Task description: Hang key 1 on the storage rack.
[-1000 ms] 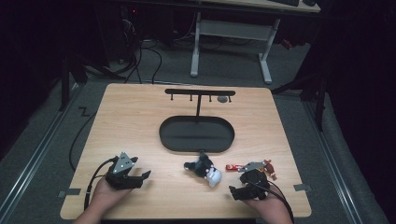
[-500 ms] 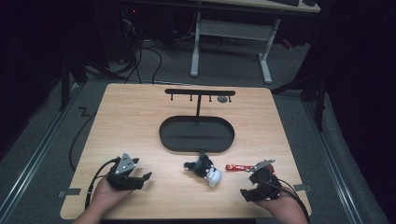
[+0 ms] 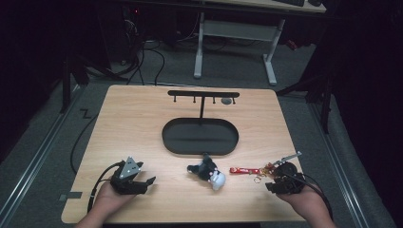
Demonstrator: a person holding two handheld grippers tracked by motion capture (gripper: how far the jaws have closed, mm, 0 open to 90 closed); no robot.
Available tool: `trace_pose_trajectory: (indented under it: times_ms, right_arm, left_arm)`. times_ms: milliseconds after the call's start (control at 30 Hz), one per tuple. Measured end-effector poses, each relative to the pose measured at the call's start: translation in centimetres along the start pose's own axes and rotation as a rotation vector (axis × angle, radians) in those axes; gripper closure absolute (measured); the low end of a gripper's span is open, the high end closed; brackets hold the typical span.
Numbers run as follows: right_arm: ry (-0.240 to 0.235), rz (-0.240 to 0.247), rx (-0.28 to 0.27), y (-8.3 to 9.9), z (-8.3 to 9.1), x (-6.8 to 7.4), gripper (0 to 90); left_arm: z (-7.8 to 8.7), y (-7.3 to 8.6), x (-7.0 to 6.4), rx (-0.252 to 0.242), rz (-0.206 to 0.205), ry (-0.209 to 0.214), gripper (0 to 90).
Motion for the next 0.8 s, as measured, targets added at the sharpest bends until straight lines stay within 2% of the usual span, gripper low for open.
trace_pose_trajectory:
  times_ms: [33,67,200,300,533,633,800]
  right_arm:
    - [0.0,0.0,0.0,0.0,0.0,0.0,59.3]
    - [0.011,-0.011,0.004,-0.3,0.0,-1.0,60.3]
    - [0.026,-0.019,0.003,-1.1,-0.2,-2.3,61.0]
    - [0.037,-0.026,0.025,-1.8,-0.8,-3.0,60.4]
    - [0.032,-0.067,0.04,-2.4,-2.4,-4.2,54.9]
    - [0.047,-0.076,0.043,-2.5,-2.9,-4.7,51.7]
    - [0.035,-0.101,0.053,-2.6,-3.4,-5.2,51.1]
  left_arm:
    - [0.0,0.0,0.0,0.0,0.0,0.0,25.9]
    - [-0.1,0.0,-0.1,0.003,-0.005,0.001,25.9]
    - [-0.3,0.0,-0.3,0.011,-0.017,-0.002,26.0]
    - [-0.3,0.0,-0.3,0.009,-0.021,-0.002,26.0]
    - [-0.2,0.0,-0.2,0.014,-0.022,-0.006,26.0]
    - [-0.1,0.1,-0.1,0.013,-0.022,-0.006,26.0]
    - [-0.1,0.1,-0.2,0.015,-0.023,-0.006,26.0]
Point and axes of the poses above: each handheld gripper's, and its own axes: z roughly backward along the jaws, y roughly out of its underside, x roughly to its left, the point moved 3 cm from there along -z, roughly forward along the jaws, and after that the axes turned 4 degrees about -x, right-handed, at the moved point
